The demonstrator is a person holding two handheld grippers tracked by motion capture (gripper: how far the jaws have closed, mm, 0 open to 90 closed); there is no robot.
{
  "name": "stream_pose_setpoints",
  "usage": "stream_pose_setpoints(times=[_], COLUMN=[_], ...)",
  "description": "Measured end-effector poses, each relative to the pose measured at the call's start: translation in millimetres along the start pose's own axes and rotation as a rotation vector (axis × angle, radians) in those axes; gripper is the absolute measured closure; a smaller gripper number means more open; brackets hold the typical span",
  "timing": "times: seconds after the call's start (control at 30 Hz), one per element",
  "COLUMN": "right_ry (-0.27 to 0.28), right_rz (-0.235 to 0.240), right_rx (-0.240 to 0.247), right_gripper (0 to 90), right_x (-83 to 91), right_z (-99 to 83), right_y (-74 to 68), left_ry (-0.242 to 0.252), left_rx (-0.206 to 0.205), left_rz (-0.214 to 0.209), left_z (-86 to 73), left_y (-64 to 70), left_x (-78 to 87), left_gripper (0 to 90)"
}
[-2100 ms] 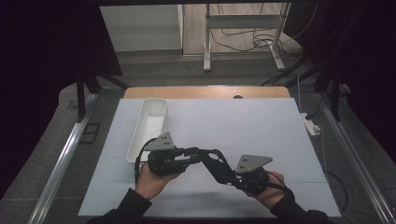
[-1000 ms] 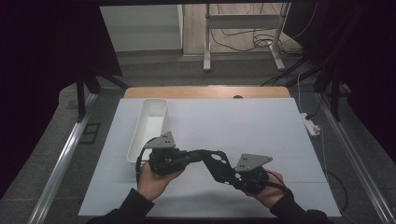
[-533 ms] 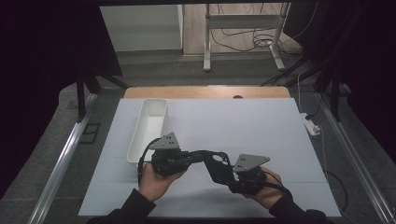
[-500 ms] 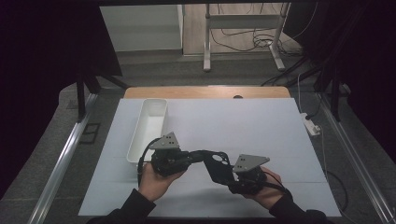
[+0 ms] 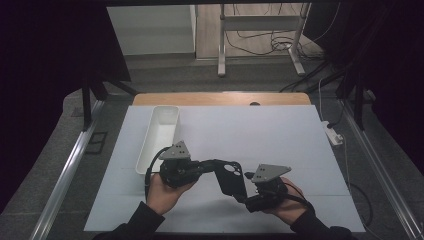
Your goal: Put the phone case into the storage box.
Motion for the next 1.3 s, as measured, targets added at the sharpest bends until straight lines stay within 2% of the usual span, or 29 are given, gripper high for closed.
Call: stream_pose_setpoints(times=[0.17,0.3,0.67,0.87,1.07,1.3], right_ry=[-0.029,-0.032,-0.032,-0.03,-0.019,-0.036], right_rz=[0.011,0.022,-0.006,-0.015,-0.052,-0.095], right_rx=[-0.014,-0.038,-0.065,-0.095,-0.123,-0.143], right_gripper=[14.6,8.8,0.3,0.0,0.0,0.0], right_x=[1.5,4.0,17.0,26.8,40.5,54.0], right_z=[-5.9,-8.3,-16.7,-23.0,-32.4,-46.7], right_y=[-0.1,1.5,7.7,10.7,17.0,25.0], left_ry=[0.002,0.004,-0.006,-0.012,-0.015,-0.016], left_rx=[0.004,0.013,0.013,0.015,0.02,0.026], left_rz=[0.011,0.02,0.057,0.083,0.112,0.132], left_z=[0.6,1.0,1.2,1.9,2.4,7.8], left_y=[-2.5,-5.7,-15.9,-22.0,-30.2,-39.3], left_x=[2.3,4.6,11.7,17.9,28.9,46.2], left_gripper=[85.2,85.2,85.1,85.1,85.1,85.0])
Point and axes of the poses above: each handheld gripper's, and its own axes: x roughly backward along the jaws, z roughly out of its top, y roughly to its right, the point moved 9 cm from there along -x, roughly forward along the jaws, and after that the axes turned 6 degrees about z, right-handed, at the moved point
